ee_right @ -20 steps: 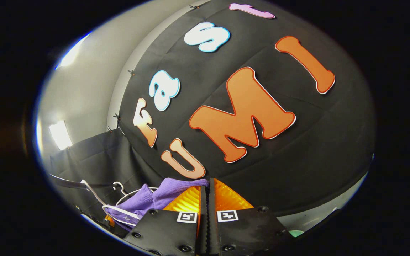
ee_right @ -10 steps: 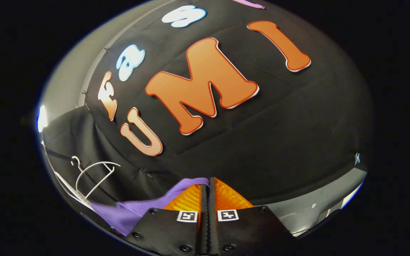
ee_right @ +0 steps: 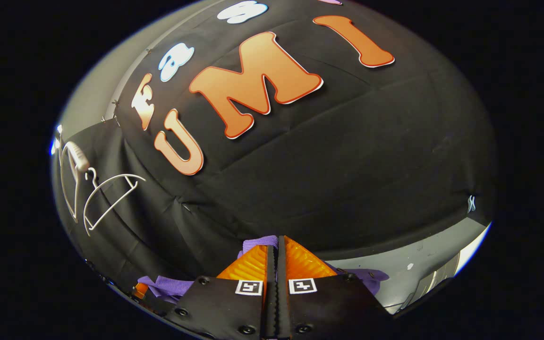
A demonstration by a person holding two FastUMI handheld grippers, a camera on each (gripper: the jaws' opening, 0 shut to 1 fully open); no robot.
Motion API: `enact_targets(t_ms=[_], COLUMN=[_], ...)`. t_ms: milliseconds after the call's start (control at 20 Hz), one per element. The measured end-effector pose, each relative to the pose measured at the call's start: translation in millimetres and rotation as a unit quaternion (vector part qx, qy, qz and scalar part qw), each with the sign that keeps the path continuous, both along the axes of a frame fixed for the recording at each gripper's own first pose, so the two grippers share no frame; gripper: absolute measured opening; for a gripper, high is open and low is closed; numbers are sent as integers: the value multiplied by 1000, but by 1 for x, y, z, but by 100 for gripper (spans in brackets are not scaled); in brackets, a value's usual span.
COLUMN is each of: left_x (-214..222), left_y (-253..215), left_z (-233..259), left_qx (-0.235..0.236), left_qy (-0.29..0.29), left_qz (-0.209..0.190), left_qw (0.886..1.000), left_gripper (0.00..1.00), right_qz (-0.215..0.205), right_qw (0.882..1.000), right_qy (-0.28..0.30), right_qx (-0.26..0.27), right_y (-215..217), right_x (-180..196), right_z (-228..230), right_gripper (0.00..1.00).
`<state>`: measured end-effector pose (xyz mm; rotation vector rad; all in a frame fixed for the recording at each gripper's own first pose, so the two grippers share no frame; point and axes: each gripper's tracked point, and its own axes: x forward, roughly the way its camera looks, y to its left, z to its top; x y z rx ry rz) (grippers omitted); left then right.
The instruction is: Grasp the clothes on the hanger with both hands and then place them into the laundry hamper below.
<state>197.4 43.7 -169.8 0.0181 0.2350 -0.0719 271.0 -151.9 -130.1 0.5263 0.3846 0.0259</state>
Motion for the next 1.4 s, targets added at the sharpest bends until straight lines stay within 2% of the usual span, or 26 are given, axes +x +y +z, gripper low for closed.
enact_targets(t_ms=[400, 700, 950, 1200, 1400], left_x=[-33, -57, -74, -107, -117], left_y=[-96, -163, -192, -219, -211], left_z=[66, 77, 55, 16, -19], left_qx=[-30, -22, -12, -59, -13], left_qy=[-40, -43, -23, 24, 35], left_qz=[-73, -136, -163, -184, -161], left_qw=[996, 990, 986, 981, 986], left_gripper=[0, 0, 0, 0, 0], right_qz=[32, 34, 35, 35, 40], right_qw=[998, 992, 988, 982, 976], right_qy=[-35, -58, -59, -49, -24], right_qx=[-49, -103, -142, -178, -214], right_y=[47, 72, 87, 105, 118], right_x=[-71, -119, -149, -181, -191], right_z=[16, 13, -1, -31, -78], right_gripper=[7, 7, 7, 7, 7])
